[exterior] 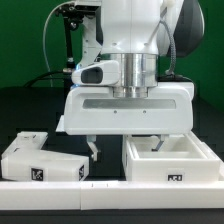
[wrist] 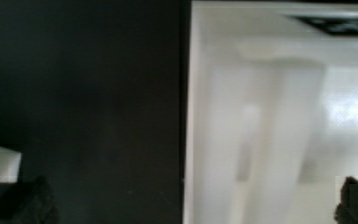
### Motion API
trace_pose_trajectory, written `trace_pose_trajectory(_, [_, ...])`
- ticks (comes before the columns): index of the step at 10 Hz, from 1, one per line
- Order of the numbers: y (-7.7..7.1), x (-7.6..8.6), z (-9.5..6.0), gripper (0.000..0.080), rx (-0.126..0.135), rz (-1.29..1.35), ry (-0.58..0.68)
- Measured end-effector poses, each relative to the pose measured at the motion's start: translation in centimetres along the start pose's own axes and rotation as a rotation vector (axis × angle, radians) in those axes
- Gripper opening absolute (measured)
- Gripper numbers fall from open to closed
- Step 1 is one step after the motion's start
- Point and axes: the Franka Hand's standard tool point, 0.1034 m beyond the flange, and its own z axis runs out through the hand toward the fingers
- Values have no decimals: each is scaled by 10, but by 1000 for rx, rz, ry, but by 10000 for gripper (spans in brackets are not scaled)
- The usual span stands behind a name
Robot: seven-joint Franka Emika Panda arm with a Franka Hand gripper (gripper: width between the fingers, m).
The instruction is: Assemble cabinet
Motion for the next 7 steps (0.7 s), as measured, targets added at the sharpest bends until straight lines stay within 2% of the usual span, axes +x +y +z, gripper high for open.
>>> trace_pose_trajectory(2, [0,0,0,796,0,0,-1])
trace_pose_trajectory(3, [0,0,0,702,0,0,-1])
trace_pose_trajectory(4, [0,0,0,520,0,0,-1])
trace_pose_trajectory(5, [0,0,0,520,0,0,-1])
trace_pose_trajectory(6, [0,-1,1,387,0,0,-1])
trace_pose_trajectory(7, [0,-1,1,203,0,0,-2])
